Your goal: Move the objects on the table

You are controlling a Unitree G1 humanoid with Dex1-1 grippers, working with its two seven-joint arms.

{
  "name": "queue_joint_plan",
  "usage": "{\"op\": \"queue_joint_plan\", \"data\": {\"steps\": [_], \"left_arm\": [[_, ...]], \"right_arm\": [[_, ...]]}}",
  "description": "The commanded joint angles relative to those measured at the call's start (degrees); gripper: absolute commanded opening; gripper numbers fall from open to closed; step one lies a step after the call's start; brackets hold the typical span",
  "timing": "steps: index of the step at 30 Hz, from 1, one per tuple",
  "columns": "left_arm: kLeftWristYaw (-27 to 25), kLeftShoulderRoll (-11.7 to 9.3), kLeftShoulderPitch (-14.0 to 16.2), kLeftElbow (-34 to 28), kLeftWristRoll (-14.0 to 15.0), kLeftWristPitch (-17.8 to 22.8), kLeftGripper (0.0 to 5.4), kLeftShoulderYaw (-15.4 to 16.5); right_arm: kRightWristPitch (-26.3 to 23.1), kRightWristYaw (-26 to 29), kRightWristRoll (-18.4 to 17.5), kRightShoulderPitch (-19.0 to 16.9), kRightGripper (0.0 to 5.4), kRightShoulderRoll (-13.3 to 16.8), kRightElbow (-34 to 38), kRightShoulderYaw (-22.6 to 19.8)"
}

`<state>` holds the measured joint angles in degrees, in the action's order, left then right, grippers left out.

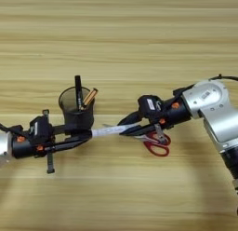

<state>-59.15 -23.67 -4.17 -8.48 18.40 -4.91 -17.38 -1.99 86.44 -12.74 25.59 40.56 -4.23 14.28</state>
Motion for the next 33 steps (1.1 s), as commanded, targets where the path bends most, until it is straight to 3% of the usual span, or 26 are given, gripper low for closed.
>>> {"op": "queue_joint_plan", "data": {"steps": [1,12,19,27,30,33], "left_arm": [[-2.4,-0.6,0.9,-0.6,-0.3,-0.4,0.65,-2.1],[-2.2,-0.4,0.8,-0.5,-0.3,-0.7,0.65,-2.0],[-2.3,-0.4,0.6,-0.3,-0.3,-0.8,0.65,-1.8],[-2.1,-0.5,0.6,-0.2,-0.3,-1.0,0.65,-1.9],[-2.1,-0.6,0.5,-0.1,-0.3,-0.9,0.65,-2.0],[-2.0,-0.7,0.5,0.2,-0.6,-1.1,0.64,-2.0]], "right_arm": [[-1.4,-2.8,-0.8,3.6,0.74,0.1,-0.1,-2.7],[-1.1,-2.7,-0.8,3.4,0.74,0.0,-0.2,-2.6],[-1.7,-2.2,-1.5,3.1,2.04,-0.2,0.4,-2.8],[-2.1,-1.6,-2.1,2.6,3.08,0.1,1.1,-2.9],[-4.0,-0.6,-4.5,2.3,3.42,0.2,2.7,-3.5],[-8.3,0.6,-9.8,2.2,3.74,0.3,5.8,-5.1]]}}
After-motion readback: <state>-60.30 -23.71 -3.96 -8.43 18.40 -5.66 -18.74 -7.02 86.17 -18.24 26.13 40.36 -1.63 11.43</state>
